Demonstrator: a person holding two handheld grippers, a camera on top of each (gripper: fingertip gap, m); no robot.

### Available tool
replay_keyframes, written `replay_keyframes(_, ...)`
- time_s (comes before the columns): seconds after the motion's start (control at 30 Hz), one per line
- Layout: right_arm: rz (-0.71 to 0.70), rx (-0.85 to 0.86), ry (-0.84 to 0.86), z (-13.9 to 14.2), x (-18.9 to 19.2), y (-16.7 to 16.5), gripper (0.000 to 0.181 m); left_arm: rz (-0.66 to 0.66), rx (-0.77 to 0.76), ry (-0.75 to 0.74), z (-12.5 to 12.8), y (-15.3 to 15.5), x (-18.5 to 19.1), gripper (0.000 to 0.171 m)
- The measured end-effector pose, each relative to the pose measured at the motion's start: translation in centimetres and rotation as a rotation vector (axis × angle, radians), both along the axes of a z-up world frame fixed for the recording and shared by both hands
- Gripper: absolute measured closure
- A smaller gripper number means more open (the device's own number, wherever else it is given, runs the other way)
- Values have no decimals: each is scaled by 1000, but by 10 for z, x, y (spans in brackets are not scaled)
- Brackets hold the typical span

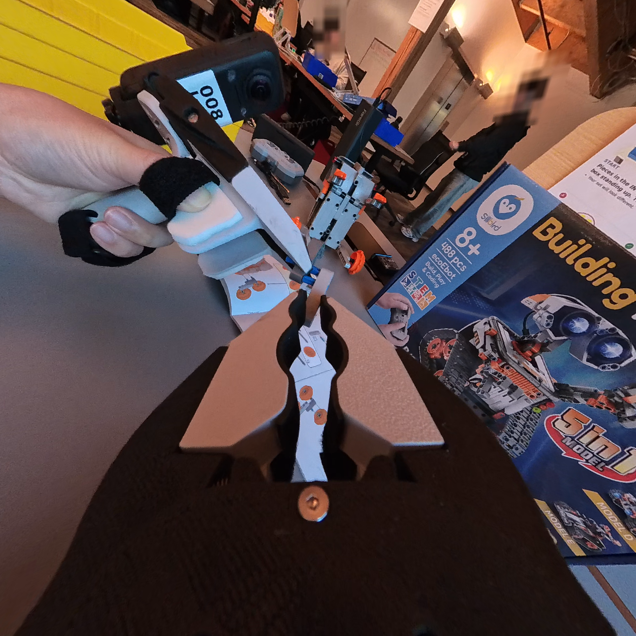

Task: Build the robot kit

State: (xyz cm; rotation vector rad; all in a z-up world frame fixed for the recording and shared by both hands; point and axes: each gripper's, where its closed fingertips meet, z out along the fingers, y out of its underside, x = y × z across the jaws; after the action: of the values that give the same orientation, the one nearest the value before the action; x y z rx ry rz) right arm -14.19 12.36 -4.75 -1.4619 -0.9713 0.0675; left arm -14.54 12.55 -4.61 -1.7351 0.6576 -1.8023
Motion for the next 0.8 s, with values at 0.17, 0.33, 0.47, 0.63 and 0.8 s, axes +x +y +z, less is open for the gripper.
replay_keyframes(0.17, -51, 18, 13, 0, 0, 4, 175, 10, -51, -32, 0, 3, 0, 167)
replay_keyframes(0.33, -90, 46, -1, -1, -2, 6, 176, -22, -90, -99, 8, 1, -2, 167)
replay_keyframes(0.47, -90, 70, 6, 2, -2, 7, 176, -10, -75, -99, 10, 2, -3, 167)
replay_keyframes(0.63, -85, 52, 77, 5, 0, 6, 176, 4, -47, -70, 8, 4, -3, 167)
replay_keyframes(0.8, -76, -64, 10, -12, 4, 10, 175, 22, -20, 35, -7, 7, -1, 167)
